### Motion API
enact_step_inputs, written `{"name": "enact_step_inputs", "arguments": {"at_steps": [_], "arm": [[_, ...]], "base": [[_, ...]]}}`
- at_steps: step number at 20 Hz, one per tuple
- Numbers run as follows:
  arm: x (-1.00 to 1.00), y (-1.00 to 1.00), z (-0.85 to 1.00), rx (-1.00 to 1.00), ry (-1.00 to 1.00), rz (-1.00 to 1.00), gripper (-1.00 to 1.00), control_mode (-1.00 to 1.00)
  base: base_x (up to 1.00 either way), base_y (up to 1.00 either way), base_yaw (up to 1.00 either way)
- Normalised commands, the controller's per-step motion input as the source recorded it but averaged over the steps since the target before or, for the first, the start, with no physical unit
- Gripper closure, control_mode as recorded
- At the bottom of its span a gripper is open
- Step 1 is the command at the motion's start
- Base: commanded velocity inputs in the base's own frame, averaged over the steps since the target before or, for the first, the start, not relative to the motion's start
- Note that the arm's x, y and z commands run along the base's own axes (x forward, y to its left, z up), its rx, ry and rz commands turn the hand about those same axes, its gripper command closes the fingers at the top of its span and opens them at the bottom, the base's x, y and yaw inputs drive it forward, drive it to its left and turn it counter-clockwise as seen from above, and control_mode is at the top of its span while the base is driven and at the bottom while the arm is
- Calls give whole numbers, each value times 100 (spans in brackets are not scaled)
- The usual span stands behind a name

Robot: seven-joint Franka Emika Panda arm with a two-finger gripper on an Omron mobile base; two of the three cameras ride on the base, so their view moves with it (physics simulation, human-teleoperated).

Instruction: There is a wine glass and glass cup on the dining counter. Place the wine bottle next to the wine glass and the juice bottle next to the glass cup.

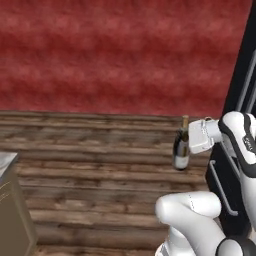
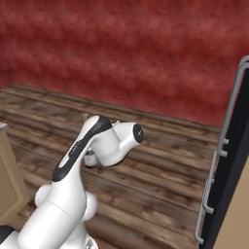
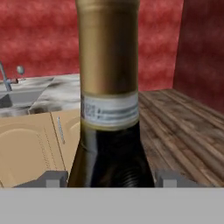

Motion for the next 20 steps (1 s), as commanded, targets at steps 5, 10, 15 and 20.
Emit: {"name": "enact_step_inputs", "arguments": {"at_steps": [5, 10, 15, 20], "arm": [[0, 0, 0, 0, 0, 0, 100, 100], [0, 0, 0, 0, 0, 0, 100, 100], [0, 0, 0, 0, 0, 0, 100, 100], [0, 0, 0, 0, 0, 0, 100, 100]], "base": [[77, -1, 0], [85, 1, 0], [83, 8, 14], [78, 5, 32]]}}
